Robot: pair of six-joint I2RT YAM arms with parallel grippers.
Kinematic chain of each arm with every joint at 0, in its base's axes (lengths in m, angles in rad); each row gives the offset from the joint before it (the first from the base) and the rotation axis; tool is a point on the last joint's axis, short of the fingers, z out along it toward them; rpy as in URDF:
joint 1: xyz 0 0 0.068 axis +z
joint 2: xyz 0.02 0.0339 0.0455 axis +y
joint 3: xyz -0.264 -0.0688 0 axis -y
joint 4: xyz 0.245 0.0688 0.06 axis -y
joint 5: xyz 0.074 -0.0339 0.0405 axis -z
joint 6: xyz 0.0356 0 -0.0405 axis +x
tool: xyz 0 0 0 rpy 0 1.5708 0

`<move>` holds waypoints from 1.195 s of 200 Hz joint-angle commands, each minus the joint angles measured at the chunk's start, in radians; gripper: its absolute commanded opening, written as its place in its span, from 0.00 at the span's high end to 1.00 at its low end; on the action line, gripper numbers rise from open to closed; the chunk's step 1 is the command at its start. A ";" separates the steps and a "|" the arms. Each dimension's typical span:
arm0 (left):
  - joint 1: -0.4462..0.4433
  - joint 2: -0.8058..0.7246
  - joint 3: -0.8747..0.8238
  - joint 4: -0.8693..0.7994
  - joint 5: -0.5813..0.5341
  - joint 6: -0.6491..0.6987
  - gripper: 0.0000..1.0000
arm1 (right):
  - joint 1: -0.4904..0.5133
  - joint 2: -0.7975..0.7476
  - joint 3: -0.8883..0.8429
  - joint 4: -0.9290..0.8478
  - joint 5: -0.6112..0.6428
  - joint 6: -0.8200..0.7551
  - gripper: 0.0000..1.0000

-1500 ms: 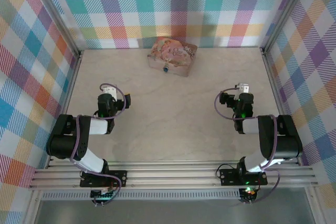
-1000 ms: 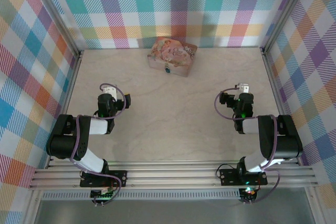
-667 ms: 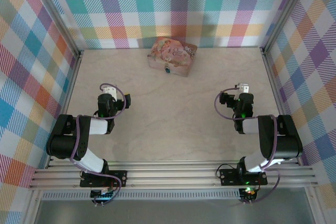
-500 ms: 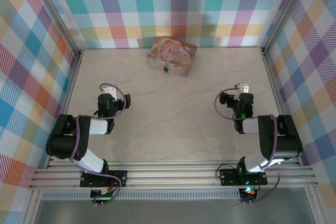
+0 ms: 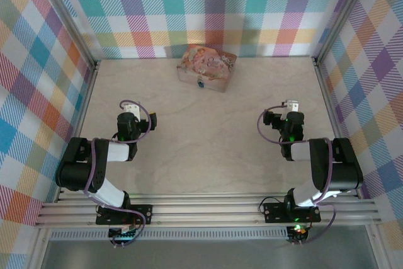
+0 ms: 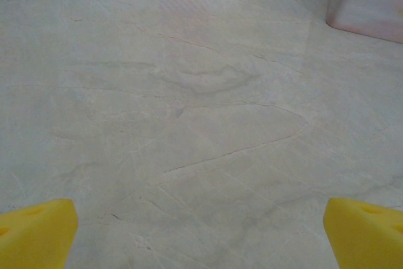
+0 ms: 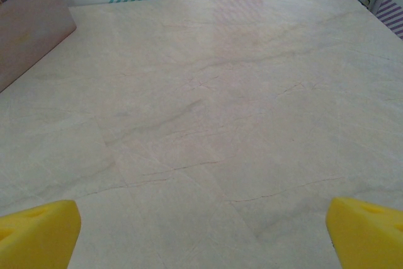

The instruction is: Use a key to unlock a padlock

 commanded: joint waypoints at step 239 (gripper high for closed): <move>0.006 0.094 0.703 -1.026 0.454 -0.306 0.18 | 0.345 0.713 1.610 -1.303 -0.245 0.231 0.39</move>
